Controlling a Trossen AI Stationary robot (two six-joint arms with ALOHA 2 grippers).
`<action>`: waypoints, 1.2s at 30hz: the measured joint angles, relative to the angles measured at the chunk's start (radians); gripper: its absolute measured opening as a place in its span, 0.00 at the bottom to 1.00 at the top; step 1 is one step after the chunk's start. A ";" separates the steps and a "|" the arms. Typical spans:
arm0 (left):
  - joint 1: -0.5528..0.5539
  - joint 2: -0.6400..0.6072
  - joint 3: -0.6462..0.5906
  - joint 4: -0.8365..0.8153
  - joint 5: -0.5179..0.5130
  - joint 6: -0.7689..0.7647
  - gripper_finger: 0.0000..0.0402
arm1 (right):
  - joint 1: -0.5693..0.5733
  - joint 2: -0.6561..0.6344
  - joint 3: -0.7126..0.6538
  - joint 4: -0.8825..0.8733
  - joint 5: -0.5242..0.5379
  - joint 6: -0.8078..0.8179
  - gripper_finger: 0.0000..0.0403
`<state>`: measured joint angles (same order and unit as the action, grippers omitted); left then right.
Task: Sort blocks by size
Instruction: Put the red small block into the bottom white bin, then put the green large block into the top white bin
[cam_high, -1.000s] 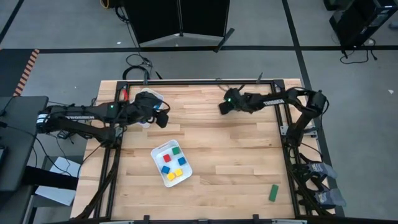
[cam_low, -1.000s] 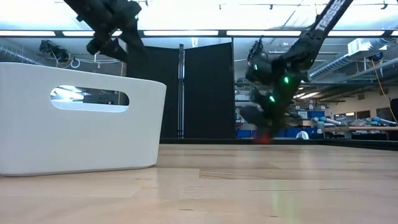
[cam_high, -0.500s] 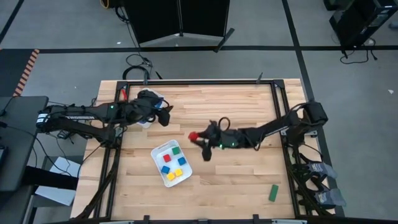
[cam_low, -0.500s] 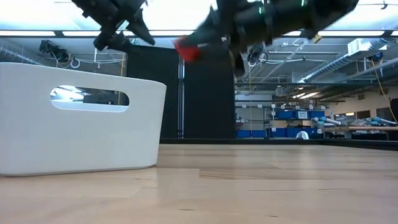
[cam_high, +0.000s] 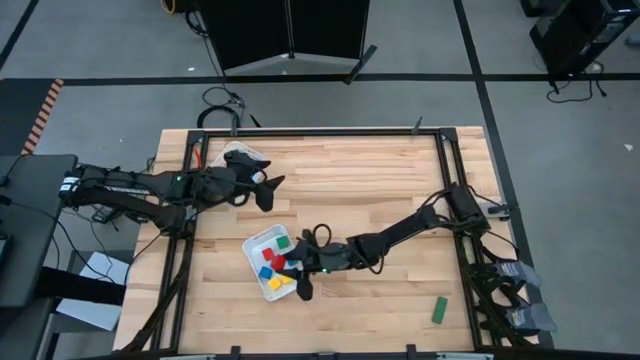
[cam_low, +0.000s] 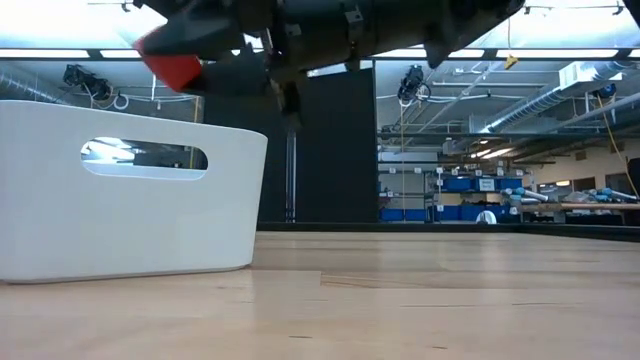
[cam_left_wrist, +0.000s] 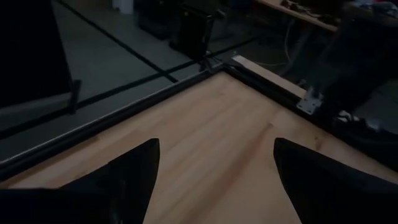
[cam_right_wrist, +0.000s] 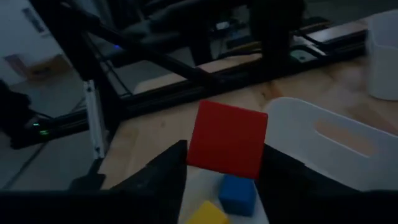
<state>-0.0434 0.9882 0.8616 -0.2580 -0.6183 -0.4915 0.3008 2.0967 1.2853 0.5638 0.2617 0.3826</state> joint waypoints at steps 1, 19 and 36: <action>-0.013 0.000 0.000 -0.001 -0.004 -0.001 0.80 | 0.000 0.003 0.004 0.004 -0.010 -0.003 0.46; -0.157 0.231 0.000 0.286 0.087 0.064 0.80 | 0.143 -0.471 -0.686 0.430 0.373 -0.117 0.66; -0.175 1.103 0.486 0.780 0.543 0.300 0.80 | 0.566 -1.050 -0.915 0.398 0.515 -0.502 0.60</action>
<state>-0.2186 2.0914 1.3473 0.5222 -0.0756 -0.1917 0.8671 1.0468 0.3702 0.9613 0.7767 -0.1194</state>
